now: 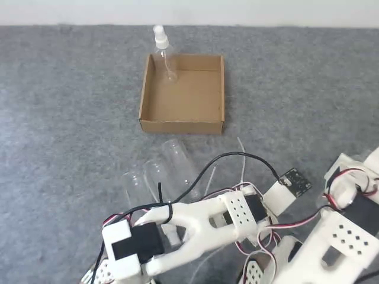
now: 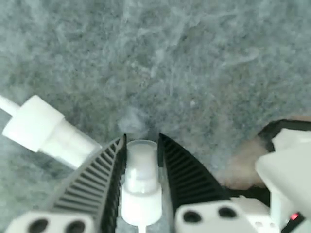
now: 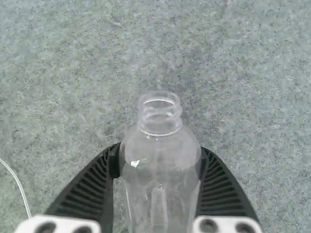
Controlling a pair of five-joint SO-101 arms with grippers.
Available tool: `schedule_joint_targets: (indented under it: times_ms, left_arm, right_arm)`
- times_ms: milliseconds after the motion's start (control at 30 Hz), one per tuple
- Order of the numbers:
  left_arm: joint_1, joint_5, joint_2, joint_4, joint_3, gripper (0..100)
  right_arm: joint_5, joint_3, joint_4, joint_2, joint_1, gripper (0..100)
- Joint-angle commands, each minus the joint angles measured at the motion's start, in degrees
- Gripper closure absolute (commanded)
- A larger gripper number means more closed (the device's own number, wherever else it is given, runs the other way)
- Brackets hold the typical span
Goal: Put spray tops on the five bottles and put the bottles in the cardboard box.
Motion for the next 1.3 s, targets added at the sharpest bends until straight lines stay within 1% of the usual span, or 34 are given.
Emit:
schedule_joint_targets:
  times_ms: [0, 300, 533, 800, 900, 1167, 1267]
  left_arm:
    - [0.1, 0.0, -0.7, 2.8, -3.2, 99]
    - [-0.1, -1.6, -9.7, 4.2, 1.5, 99]
    - [-5.1, -1.6, -16.6, 4.4, 5.0, 99]
    - [-5.9, -1.6, -26.6, 4.5, 9.9, 99]
    - [-8.1, -1.6, -30.8, 4.5, 11.6, 99]
    - [-16.8, -1.6, -42.4, 4.6, 15.0, 99]
    - [-19.4, -1.6, -47.1, 4.2, 16.8, 99]
  right_arm:
    - [-0.5, -4.5, -0.8, -1.5, 0.7, 91.4]
    - [-0.5, -4.5, -0.4, -1.5, 0.7, 91.4]
    - [-0.5, -4.4, -0.4, -1.5, 0.7, 91.4]
    - [-0.5, -3.0, -0.9, -1.9, 0.4, 91.4]
    - [-0.5, -3.0, -0.9, -1.8, 0.4, 91.4]
    - [-0.5, -3.0, -1.0, -1.5, 0.2, 91.4]
    - [-0.5, -3.0, -0.6, -1.5, -1.6, 91.4]
